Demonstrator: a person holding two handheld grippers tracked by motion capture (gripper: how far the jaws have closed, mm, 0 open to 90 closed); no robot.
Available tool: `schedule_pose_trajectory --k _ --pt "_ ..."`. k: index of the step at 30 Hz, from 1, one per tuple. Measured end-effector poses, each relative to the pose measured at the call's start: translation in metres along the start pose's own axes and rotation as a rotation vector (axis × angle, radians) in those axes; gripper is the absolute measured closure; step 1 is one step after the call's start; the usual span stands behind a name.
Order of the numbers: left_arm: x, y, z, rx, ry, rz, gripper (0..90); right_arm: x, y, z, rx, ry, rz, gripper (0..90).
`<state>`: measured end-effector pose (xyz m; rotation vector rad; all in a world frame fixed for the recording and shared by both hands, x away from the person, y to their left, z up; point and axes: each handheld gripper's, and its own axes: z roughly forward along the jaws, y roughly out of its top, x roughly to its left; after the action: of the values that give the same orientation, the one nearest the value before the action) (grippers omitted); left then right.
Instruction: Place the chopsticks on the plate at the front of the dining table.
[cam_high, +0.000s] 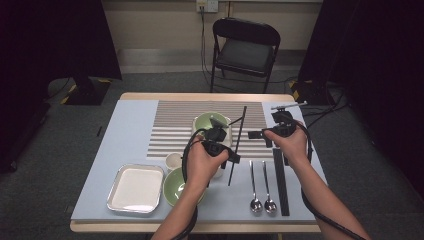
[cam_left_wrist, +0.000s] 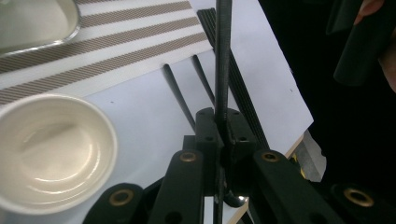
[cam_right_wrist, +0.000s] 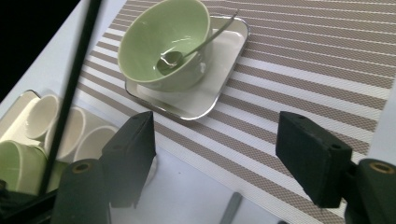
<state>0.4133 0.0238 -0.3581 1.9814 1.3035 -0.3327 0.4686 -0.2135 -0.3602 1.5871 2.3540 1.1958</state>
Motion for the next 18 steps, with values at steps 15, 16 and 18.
schedule_pose_trajectory --k 15,16,18 --pt "0.02 0.003 -0.025 -0.032 0.032 -0.023 86.2 -0.02 -0.017 0.0 0.029 -0.042 -0.001 22.0" --pt "0.02 0.003 -0.025 -0.035 0.03 -0.033 86.2 -0.021 -0.019 0.001 0.036 -0.041 -0.001 21.9" --pt "0.022 0.003 -0.028 -0.036 0.037 -0.028 86.2 -0.023 -0.022 0.002 0.045 -0.042 0.0 21.4"
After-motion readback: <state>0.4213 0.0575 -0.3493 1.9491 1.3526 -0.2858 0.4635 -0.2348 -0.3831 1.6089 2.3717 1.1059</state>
